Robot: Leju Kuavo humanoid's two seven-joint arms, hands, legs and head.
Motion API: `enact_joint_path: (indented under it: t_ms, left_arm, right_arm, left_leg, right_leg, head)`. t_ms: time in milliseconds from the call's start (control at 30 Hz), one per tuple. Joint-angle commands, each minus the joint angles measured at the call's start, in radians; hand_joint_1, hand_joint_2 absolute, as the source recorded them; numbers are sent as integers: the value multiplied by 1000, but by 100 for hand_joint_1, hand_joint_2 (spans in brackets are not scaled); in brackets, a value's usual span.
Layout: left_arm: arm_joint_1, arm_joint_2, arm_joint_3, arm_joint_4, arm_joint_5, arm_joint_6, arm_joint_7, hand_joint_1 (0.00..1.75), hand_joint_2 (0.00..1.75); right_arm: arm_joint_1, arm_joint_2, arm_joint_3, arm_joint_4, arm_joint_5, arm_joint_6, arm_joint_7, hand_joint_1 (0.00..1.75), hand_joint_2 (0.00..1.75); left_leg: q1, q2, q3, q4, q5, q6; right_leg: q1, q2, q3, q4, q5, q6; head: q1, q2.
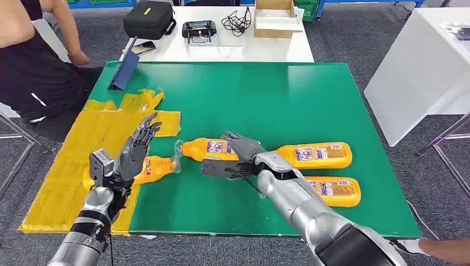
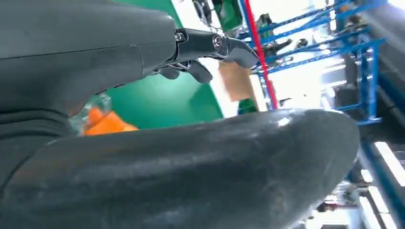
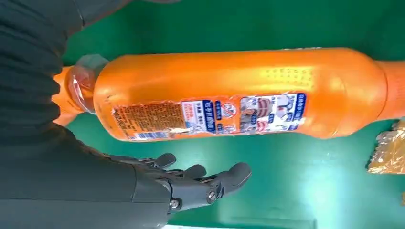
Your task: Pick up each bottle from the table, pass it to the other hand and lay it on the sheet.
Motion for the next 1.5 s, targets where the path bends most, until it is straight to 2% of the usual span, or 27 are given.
enact_joint_path:
  t_ms: [33, 133, 267, 333, 467, 567, 767, 1233, 1367, 1467, 1500]
  left_arm:
    - [-28, -91, 100, -13, 1, -79, 5, 0, 0]
    - [-33, -108, 93, -15, -2, -97, 5, 0, 0]
    - [-44, -129, 65, -10, -5, -120, 5, 0, 0]
    - [-38, -137, 41, -26, -14, -110, 5, 0, 0]
    - [-5, -139, 9, -67, -17, -110, 5, 0, 0]
    - [-4, -139, 8, -69, -16, -109, 5, 0, 0]
    - [12, -135, 7, -56, -8, -105, 5, 0, 0]
    - [24, -138, 16, -41, -5, -113, 5, 0, 0]
    - [42, -138, 15, -46, -3, -121, 5, 0, 0]
    - [32, -136, 6, -35, 1, -137, 5, 0, 0]
    - [24, -137, 5, -24, 5, -141, 5, 0, 0]
  right_arm:
    - [-55, 37, 70, 116, 45, -5, 39, 0, 175]
    - [-49, 42, 94, 133, 90, -16, 88, 0, 175]
    - [-35, 40, 144, 174, 180, 11, 222, 0, 175]
    - [-15, 23, 166, 186, 238, 17, 315, 0, 175]
    - [0, -39, 153, 203, 266, -12, 425, 0, 175]
    - [1, -47, 151, 203, 267, -16, 421, 0, 175]
    - [16, -74, 139, 211, 288, -2, 497, 0, 175]
    - [25, -76, 96, 209, 279, 19, 544, 0, 175]
    - [31, -109, 7, 198, 251, -136, 521, 0, 175]
    - [32, -142, -58, 208, 217, -86, 528, 0, 175]
    - [35, -151, -68, 209, 211, -79, 526, 23, 175]
  left_leg:
    - [0, -1, -1, 1, 0, 1]
    - [0, -1, -1, 0, 0, 1]
    - [0, -2, -1, 0, 0, 1]
    - [1, -4, -1, 0, 1, 1]
    - [1, -5, -1, -1, 1, 1]
    - [-1, -4, 0, 0, 1, 1]
    - [-2, -4, 1, -2, 2, 1]
    - [-2, -3, 5, -1, 1, 1]
    - [-2, -5, 4, -2, 2, 2]
    - [-3, -3, 5, 0, 1, 1]
    - [-2, -5, 3, 0, 1, 1]
  right_leg:
    - [0, -1, -1, 0, 0, 0]
    - [0, -2, -1, 0, 0, 0]
    - [1, -3, 0, -1, 0, 0]
    - [1, -4, 0, -1, 0, 0]
    - [1, -5, 1, -3, 1, 1]
    - [0, -4, 1, -2, 0, 0]
    - [0, -4, 3, -4, 1, 0]
    - [-1, -4, 5, -2, 0, 0]
    - [0, -5, 6, -5, 2, 0]
    - [-2, -4, 6, -2, 0, 0]
    - [-1, -5, 5, -3, 1, 0]
  head:
    - [0, 0]
    - [-1, 0]
    - [0, 0]
    - [0, 0]
    - [0, 0]
    - [-1, 0]
    - [0, 0]
    - [0, 0]
    - [0, 0]
    - [-1, 0]
    - [0, 0]
